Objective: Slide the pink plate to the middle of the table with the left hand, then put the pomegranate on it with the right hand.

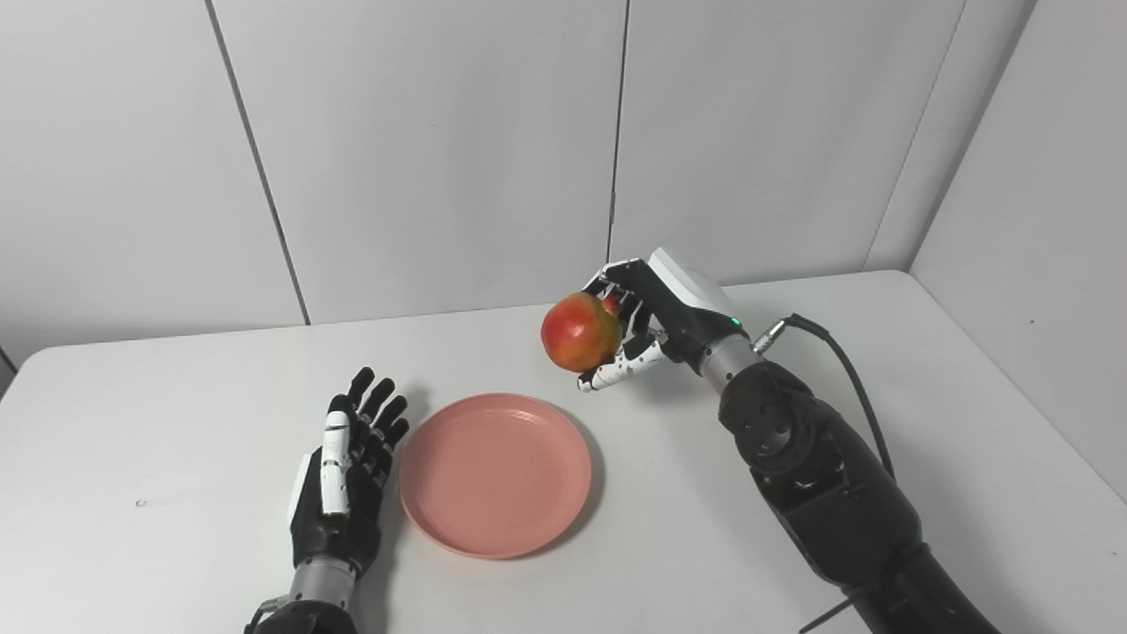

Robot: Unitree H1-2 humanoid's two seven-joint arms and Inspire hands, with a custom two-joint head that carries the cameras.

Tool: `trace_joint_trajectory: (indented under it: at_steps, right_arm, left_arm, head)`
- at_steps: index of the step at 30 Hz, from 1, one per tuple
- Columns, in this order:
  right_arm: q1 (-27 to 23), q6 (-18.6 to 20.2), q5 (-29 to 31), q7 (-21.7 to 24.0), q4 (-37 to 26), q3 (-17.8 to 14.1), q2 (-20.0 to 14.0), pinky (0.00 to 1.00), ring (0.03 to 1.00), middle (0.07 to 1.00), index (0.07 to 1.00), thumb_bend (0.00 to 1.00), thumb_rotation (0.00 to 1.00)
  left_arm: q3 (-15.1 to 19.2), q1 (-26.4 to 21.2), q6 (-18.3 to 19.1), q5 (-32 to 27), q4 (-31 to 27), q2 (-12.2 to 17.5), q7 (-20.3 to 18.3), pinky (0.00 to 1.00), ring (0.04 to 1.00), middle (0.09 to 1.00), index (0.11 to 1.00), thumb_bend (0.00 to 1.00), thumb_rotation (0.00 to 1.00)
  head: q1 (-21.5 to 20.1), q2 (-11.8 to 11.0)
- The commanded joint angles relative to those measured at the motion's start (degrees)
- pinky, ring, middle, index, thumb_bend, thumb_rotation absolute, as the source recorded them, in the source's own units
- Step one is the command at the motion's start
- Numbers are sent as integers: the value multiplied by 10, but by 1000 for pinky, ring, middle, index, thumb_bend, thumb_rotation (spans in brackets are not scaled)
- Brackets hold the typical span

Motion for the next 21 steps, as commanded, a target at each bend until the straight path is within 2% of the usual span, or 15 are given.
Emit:
trace_joint_trajectory:
  at_steps: [1, 5, 6, 9, 11, 16, 21]
  right_arm:
    - [-33, -29, -4, -7, -8, 1, 6, 444, 480, 482, 492, 530, 0]
    - [-35, -40, -4, -7, 4, 12, 19, 379, 418, 451, 515, 527, 0]
    - [-35, -48, 0, -9, 10, 14, 23, 375, 414, 449, 517, 527, 0]
    - [-34, -65, 9, -9, 31, 23, 42, 335, 396, 440, 528, 524, 0]
    - [-33, -67, 12, -7, 36, 23, 48, 334, 399, 441, 530, 523, 0]
    - [-23, -88, 5, -20, 65, 42, 70, 346, 410, 445, 525, 525, 0]
    - [-20, -101, 4, -26, 81, 46, 78, 361, 419, 450, 519, 526, 0]
  left_arm:
    - [-4, 7, 14, 10, -1, -7, 8, 924, 919, 931, 917, 394, 1000]
    - [-6, 7, 14, 15, -1, -12, 13, 922, 917, 929, 915, 396, 1000]
    - [-7, 6, 13, 17, 0, -15, 15, 922, 917, 929, 915, 396, 1000]
    - [-10, 5, 9, 29, 3, -23, 24, 915, 906, 920, 910, 398, 1000]
    - [-10, 4, 10, 33, 3, -26, 28, 906, 900, 914, 904, 399, 1000]
    - [-12, 2, 12, 42, 5, -34, 35, 900, 896, 909, 901, 406, 1000]
    - [-14, 1, 15, 45, 4, -39, 40, 896, 890, 904, 897, 406, 1000]
  head:
    - [4, 0]
    - [13, 1]
    - [29, 2]
    - [43, 4]
    - [43, 4]
    - [80, 8]
    - [93, 10]
